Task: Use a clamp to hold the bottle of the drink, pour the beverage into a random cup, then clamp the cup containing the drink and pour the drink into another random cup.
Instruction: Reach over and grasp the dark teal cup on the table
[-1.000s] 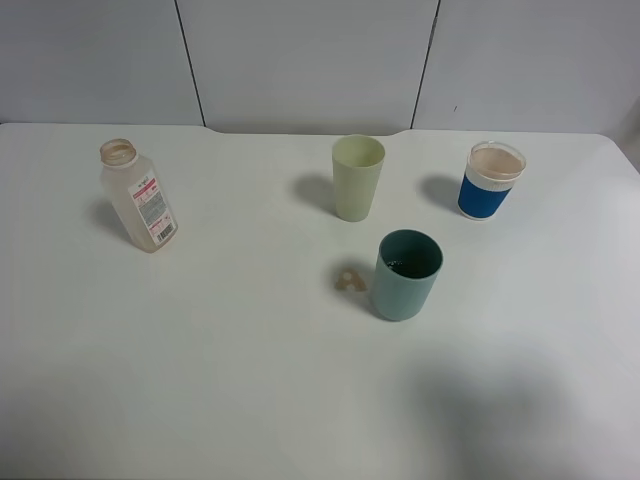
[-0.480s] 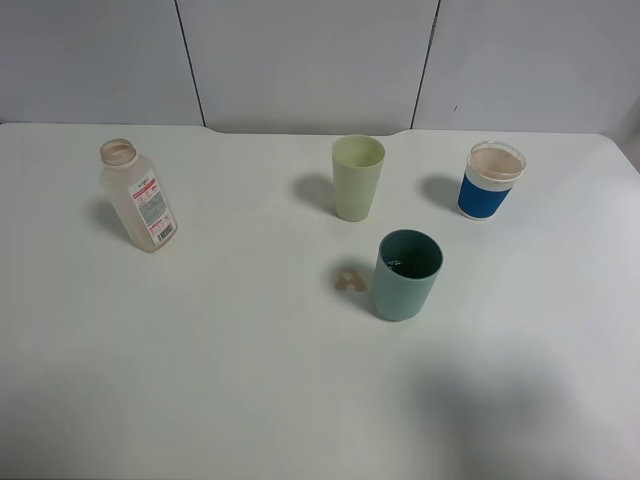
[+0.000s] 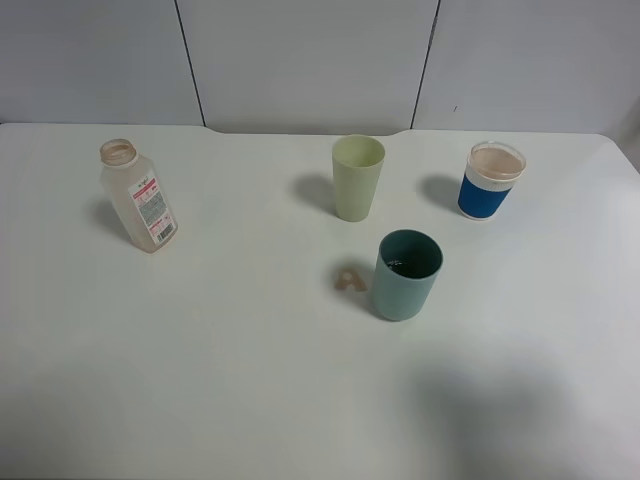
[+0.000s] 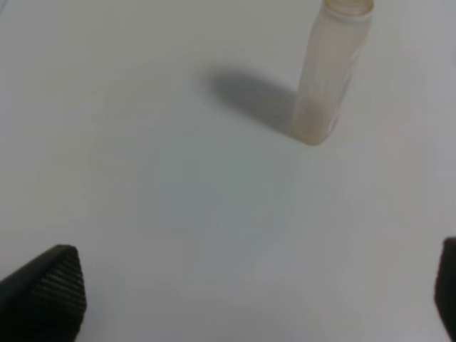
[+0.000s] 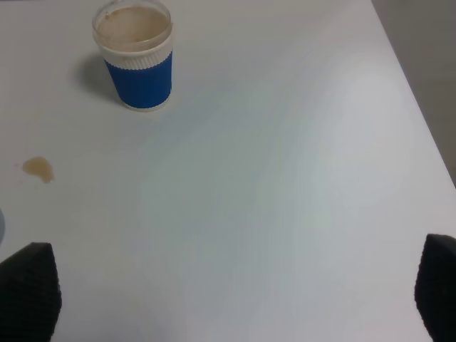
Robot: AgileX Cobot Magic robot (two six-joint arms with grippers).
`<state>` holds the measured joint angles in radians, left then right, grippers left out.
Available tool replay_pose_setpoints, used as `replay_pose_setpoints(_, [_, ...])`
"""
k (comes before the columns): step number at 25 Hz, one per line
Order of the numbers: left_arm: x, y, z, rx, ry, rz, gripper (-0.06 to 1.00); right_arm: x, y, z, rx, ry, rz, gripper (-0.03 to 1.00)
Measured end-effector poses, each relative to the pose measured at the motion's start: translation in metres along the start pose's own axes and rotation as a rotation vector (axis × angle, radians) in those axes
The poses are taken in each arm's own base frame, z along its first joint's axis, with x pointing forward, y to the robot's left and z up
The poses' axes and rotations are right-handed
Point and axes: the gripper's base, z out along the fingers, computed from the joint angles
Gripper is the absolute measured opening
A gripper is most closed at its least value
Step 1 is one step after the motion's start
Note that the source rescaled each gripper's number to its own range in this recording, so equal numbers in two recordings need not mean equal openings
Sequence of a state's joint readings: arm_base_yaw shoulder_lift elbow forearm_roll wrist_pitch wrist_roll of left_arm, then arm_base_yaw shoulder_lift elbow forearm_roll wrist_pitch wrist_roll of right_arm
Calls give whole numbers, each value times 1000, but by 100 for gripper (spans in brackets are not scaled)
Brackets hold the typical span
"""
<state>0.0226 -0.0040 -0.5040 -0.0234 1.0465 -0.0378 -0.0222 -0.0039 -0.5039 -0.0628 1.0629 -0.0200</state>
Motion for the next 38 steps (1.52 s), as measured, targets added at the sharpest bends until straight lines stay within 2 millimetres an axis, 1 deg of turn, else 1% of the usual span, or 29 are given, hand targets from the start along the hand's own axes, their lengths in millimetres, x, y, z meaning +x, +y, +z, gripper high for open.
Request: replay_pose_setpoints(38, [0,0,0,0,2,-6,100,0,0,0,0,0,0,100])
